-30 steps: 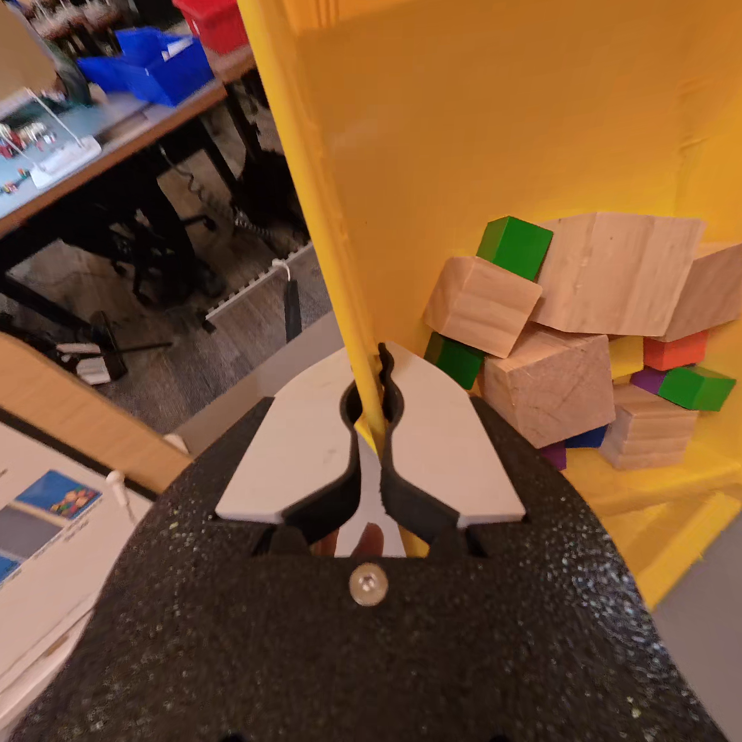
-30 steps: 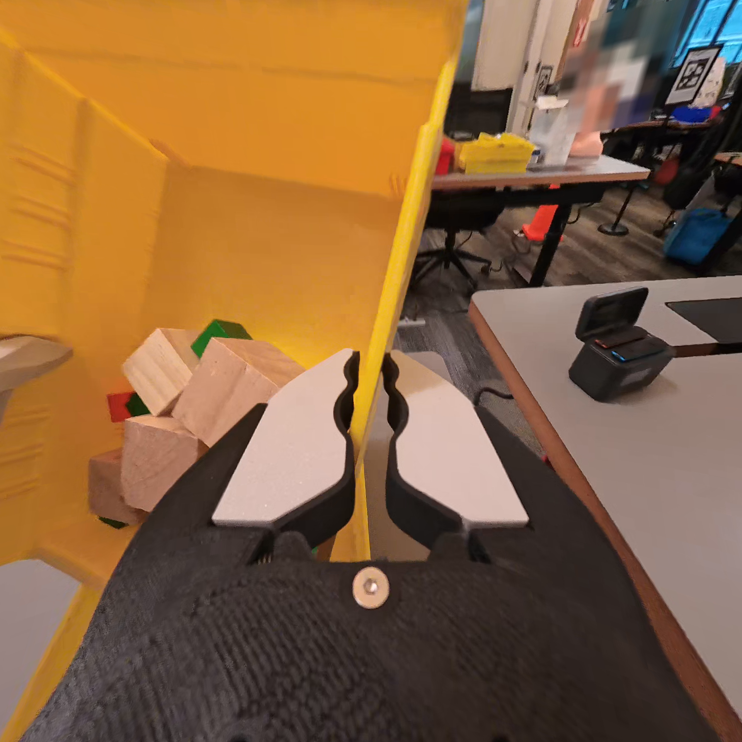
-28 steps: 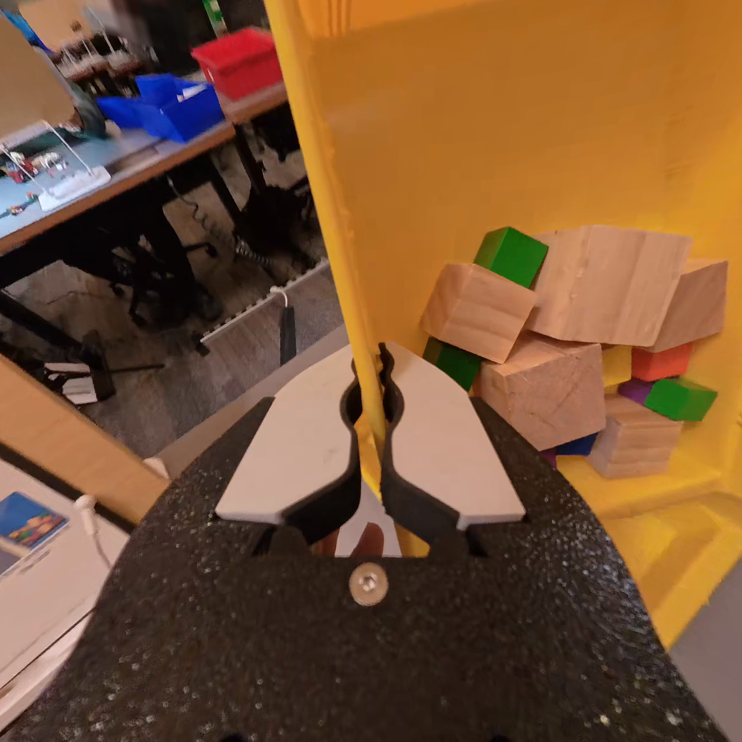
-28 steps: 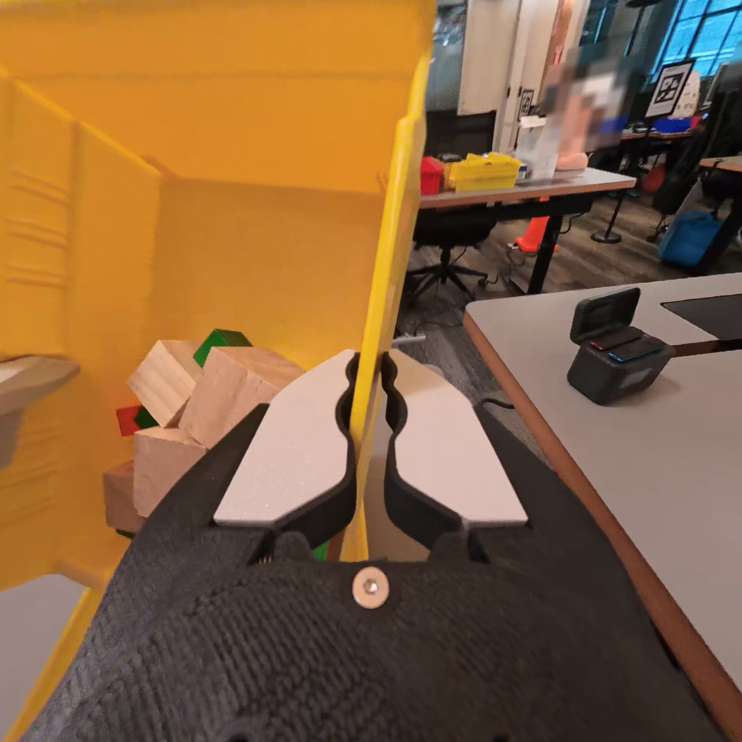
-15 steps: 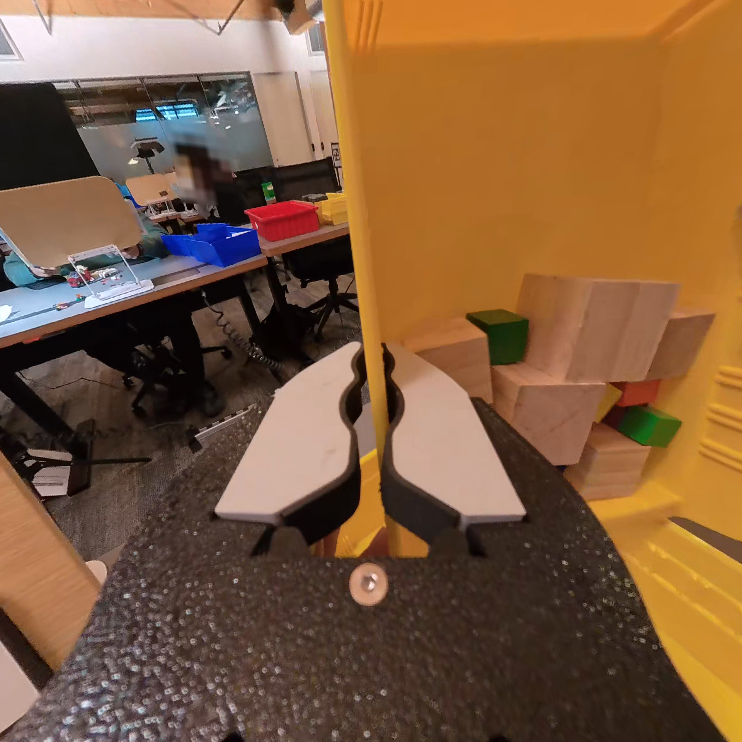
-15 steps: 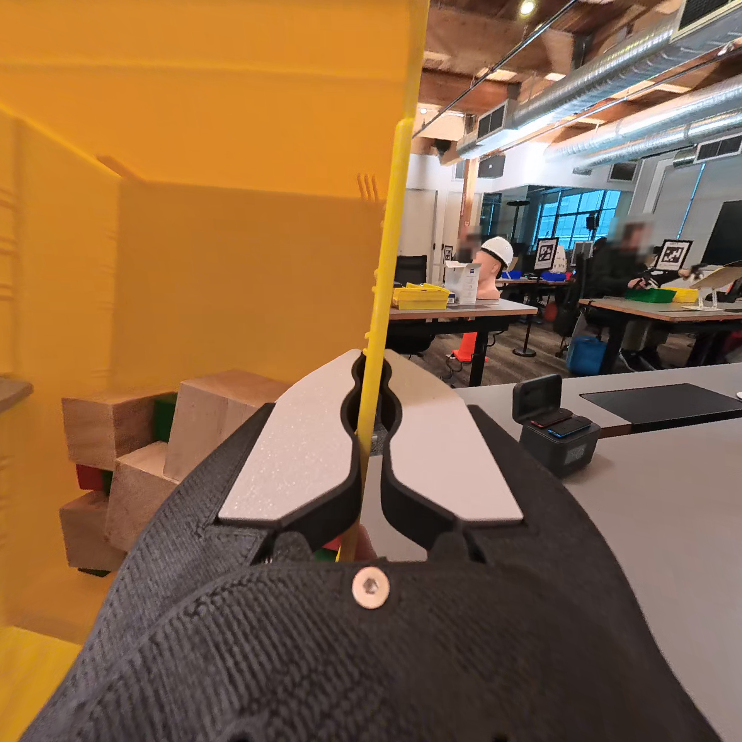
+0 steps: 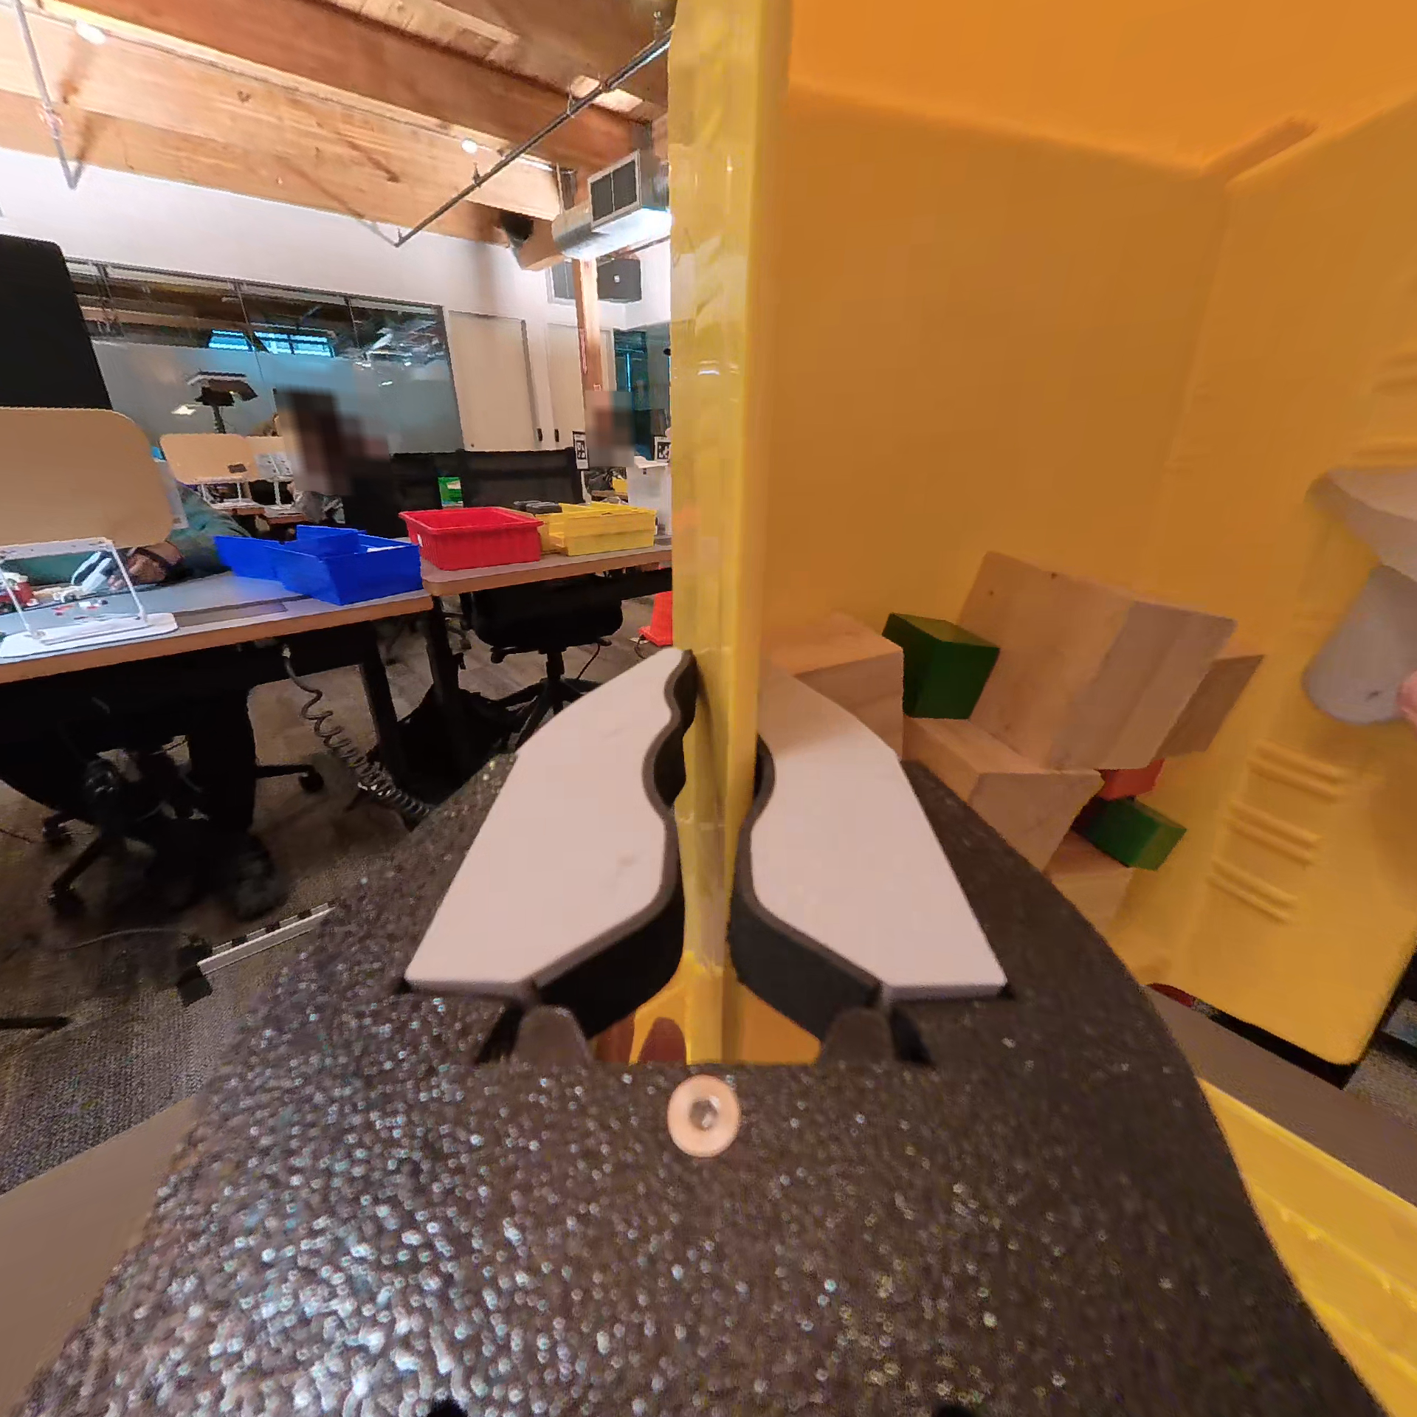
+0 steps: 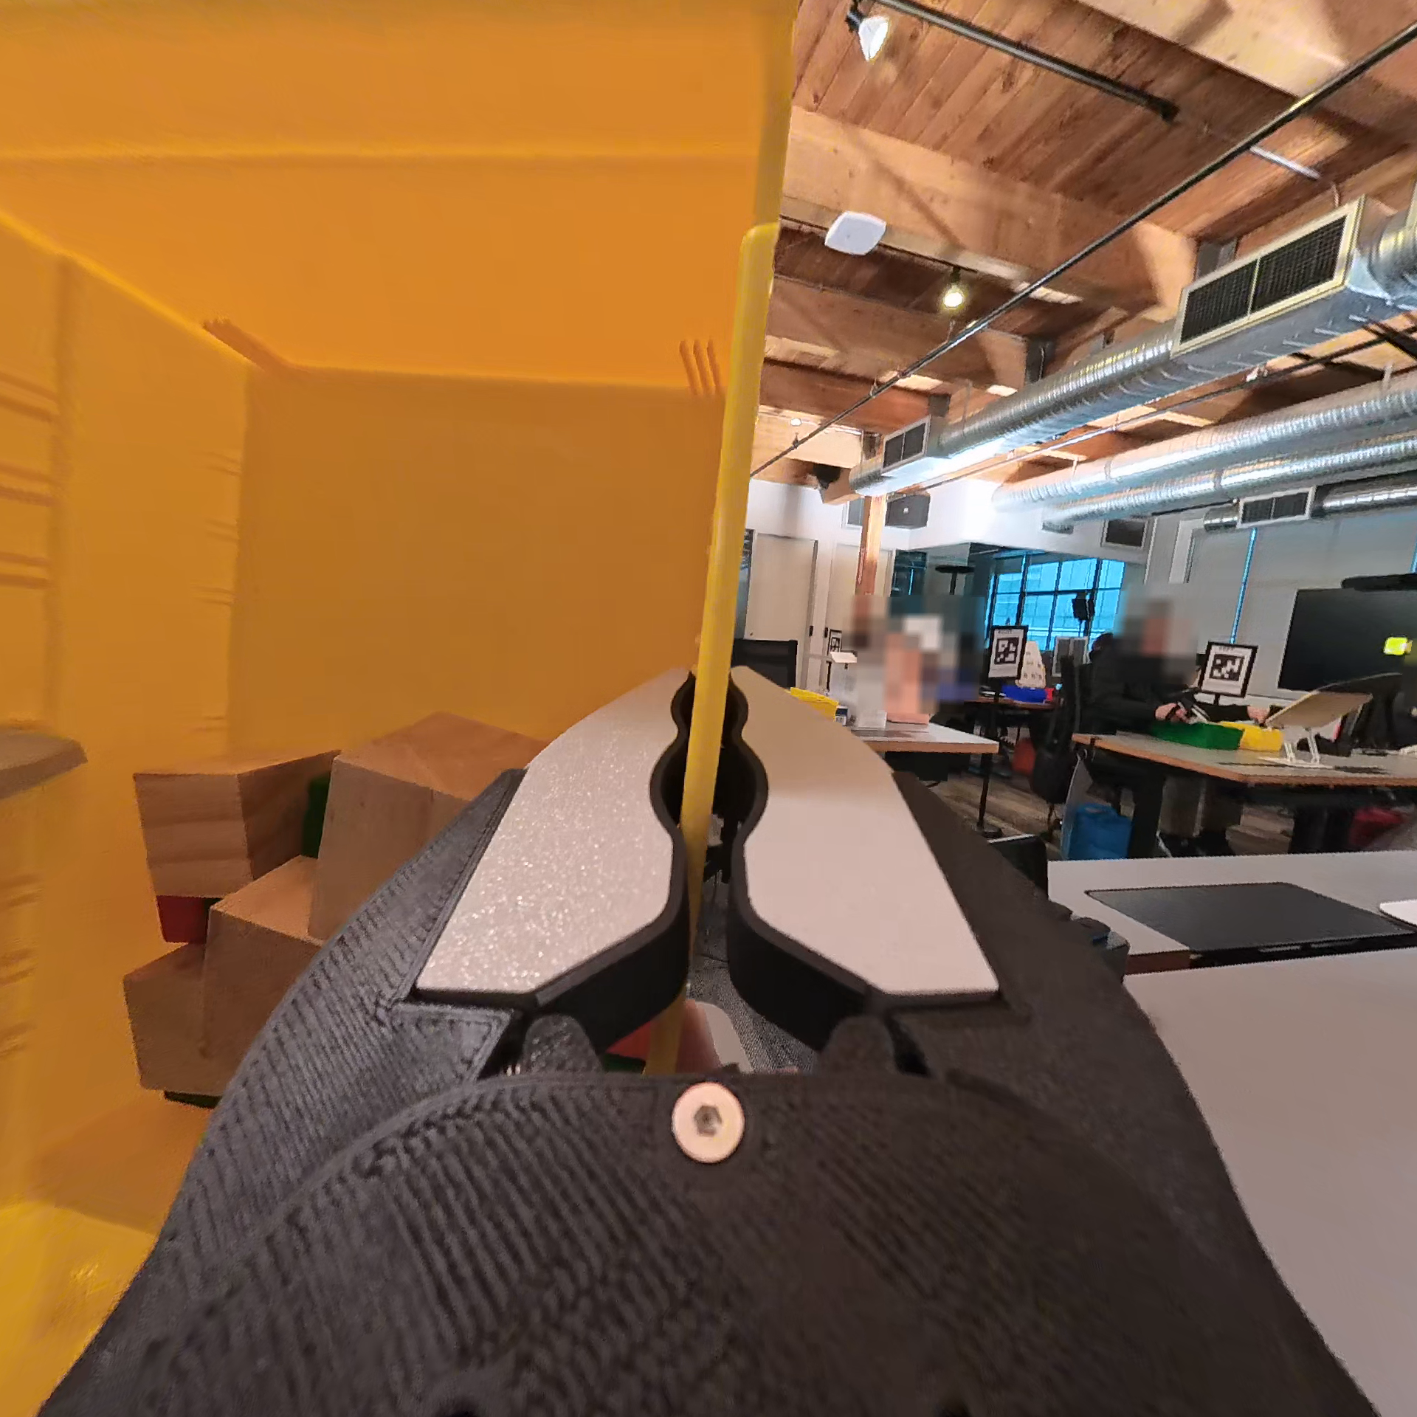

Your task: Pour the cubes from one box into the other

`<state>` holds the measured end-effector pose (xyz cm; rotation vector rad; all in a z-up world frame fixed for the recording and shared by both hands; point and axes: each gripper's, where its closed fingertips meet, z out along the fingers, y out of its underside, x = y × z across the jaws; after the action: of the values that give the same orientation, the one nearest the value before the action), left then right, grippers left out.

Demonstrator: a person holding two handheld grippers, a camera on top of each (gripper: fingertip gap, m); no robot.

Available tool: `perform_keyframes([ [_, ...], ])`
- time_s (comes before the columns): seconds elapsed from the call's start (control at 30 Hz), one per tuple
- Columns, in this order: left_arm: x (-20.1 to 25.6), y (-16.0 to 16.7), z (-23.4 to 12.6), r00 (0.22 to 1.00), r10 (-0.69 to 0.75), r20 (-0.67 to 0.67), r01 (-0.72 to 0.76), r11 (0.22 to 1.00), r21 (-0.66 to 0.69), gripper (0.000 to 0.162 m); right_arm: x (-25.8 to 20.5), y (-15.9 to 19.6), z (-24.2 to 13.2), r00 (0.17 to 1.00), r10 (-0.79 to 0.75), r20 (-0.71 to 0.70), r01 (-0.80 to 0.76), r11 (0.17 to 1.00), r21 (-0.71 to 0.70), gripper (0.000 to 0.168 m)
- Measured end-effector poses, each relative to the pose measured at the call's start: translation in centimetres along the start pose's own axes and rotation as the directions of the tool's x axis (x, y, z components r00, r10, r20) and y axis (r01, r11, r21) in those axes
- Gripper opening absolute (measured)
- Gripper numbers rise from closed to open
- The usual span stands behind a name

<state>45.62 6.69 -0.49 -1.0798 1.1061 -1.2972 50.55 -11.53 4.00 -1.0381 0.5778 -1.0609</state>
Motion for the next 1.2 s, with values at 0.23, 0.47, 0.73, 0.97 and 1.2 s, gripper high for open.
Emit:
perform_keyframes([
  [0.23,-0.3,-1.5,-0.1,1.0,-0.02,0.011,0.019,0.995,0.1,0.007,-0.5,-1.5,0.0,1.0,-0.014,-0.021,0.017,0.994,0.108,0.005],
  [0.47,-0.9,-1.2,-0.1,1.0,-0.028,0.009,0.027,0.993,0.113,0.007,-1.0,-1.1,0.3,0.999,-0.038,-0.022,0.041,0.989,0.143,0.005],
  [0.73,-1.6,1.8,0.5,1.0,-0.001,0.027,0.001,1.0,0.019,0.007,-1.5,1.1,0.3,0.998,-0.059,-0.015,0.061,0.992,0.107,0.005],
  [0.97,-1.6,1.2,0.3,1.0,0.019,0.023,-0.02,0.999,0.043,0.007,-1.5,0.8,0.4,0.999,-0.041,0.0,0.041,0.99,0.136,0.005],
  [1.2,-2.3,1.2,-0.3,0.998,0.03,0.047,-0.033,0.998,0.056,0.007,-2.3,1.1,0.4,0.999,0.004,0.041,-0.01,0.989,0.147,0.006],
])
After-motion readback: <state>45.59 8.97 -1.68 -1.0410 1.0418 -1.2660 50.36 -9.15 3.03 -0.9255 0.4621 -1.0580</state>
